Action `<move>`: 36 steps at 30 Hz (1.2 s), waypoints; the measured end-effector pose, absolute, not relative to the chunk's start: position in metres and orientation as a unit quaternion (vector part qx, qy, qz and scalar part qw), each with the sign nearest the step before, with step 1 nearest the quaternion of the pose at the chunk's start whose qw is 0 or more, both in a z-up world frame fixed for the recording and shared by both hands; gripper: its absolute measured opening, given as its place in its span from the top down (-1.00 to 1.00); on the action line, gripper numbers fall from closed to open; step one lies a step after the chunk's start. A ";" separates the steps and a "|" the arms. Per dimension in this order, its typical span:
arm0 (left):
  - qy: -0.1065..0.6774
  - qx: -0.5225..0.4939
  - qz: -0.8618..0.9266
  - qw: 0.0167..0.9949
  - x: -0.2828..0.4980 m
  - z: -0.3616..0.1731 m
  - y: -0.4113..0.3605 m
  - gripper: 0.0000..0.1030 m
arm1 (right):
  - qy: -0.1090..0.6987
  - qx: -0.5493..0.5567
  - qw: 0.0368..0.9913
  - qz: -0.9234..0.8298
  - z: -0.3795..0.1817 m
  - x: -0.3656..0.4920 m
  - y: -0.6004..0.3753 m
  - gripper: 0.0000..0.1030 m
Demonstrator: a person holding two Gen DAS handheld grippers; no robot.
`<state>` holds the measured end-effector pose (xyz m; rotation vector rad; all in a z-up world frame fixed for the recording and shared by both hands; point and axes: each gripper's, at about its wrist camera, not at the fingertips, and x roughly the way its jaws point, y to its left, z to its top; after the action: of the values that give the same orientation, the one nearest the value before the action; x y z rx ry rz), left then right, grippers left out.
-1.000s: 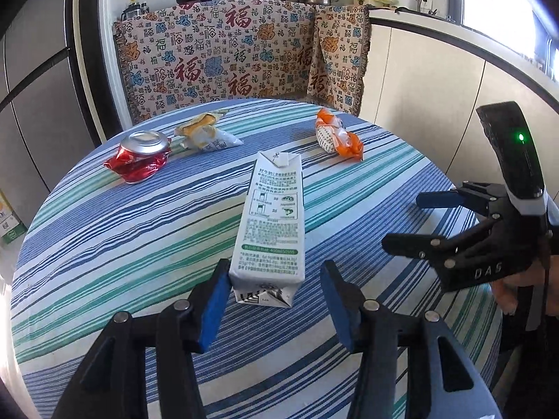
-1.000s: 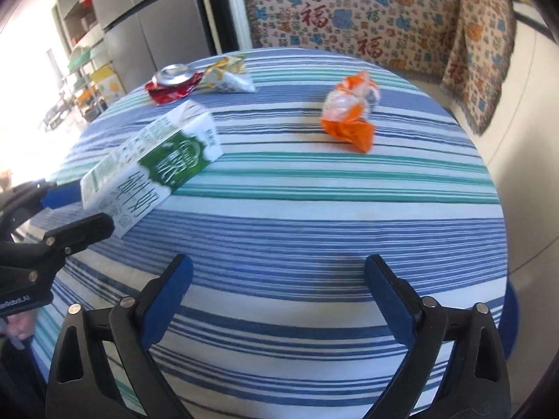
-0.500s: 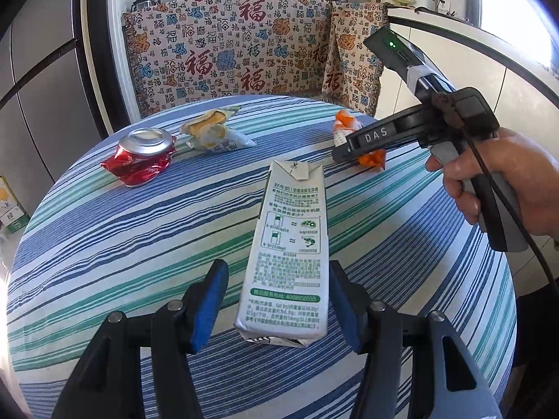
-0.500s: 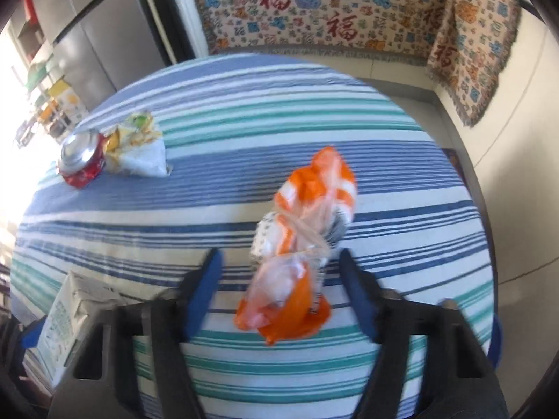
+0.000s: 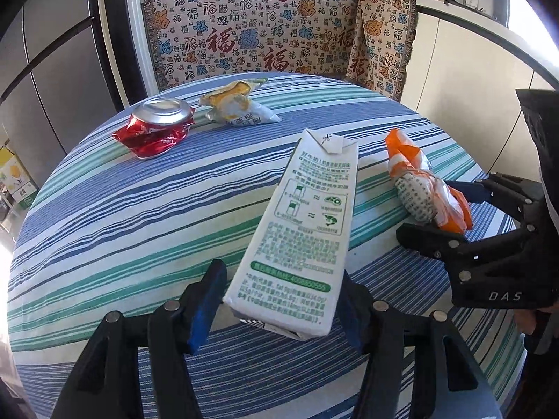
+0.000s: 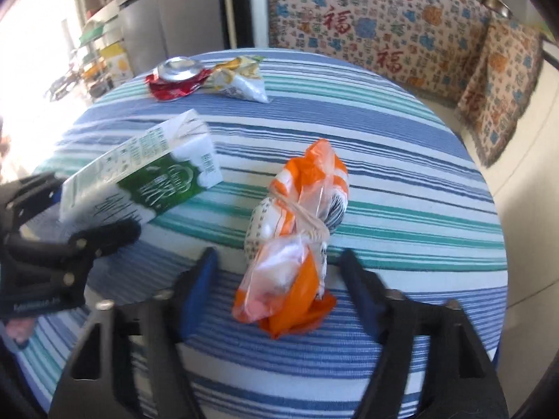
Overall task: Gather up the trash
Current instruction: 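Grasp the orange-white snack wrapper with right gripper while left gripper holds the milk carton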
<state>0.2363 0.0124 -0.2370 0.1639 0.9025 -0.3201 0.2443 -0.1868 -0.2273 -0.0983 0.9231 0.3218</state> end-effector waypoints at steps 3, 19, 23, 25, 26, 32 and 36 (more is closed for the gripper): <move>0.434 0.079 -0.155 0.884 0.237 -0.237 0.011 -0.26 | 0.446 -0.043 0.883 0.140 -0.230 0.255 -0.191 -0.83; 0.406 0.103 -0.226 0.879 0.211 -0.220 -0.002 -0.27 | 0.471 -0.021 0.866 0.165 -0.219 0.248 -0.205 -0.74; 0.409 0.065 -0.223 0.883 0.224 -0.209 0.001 -0.27 | 0.484 -0.011 0.857 0.177 -0.201 0.257 -0.202 -0.73; 0.419 0.077 -0.217 0.878 0.230 -0.210 -0.005 -0.27 | 0.503 -0.019 0.845 0.180 -0.200 0.266 -0.193 -0.73; 0.422 0.089 -0.214 0.876 0.232 -0.211 -0.008 -0.27 | 0.512 -0.026 0.840 0.178 -0.203 0.271 -0.189 -0.72; 0.439 0.122 -0.196 0.868 0.243 -0.214 -0.014 0.09 | 0.530 -0.022 0.831 0.167 -0.207 0.281 -0.188 0.03; 0.451 0.094 -0.197 0.865 0.246 -0.215 -0.006 0.24 | 0.513 -0.025 0.840 0.175 -0.193 0.266 -0.198 0.05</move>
<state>0.2463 -0.0064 -0.2151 0.1969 0.9453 -0.4136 0.2657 -0.1977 -0.1928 -0.0532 1.0836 0.3690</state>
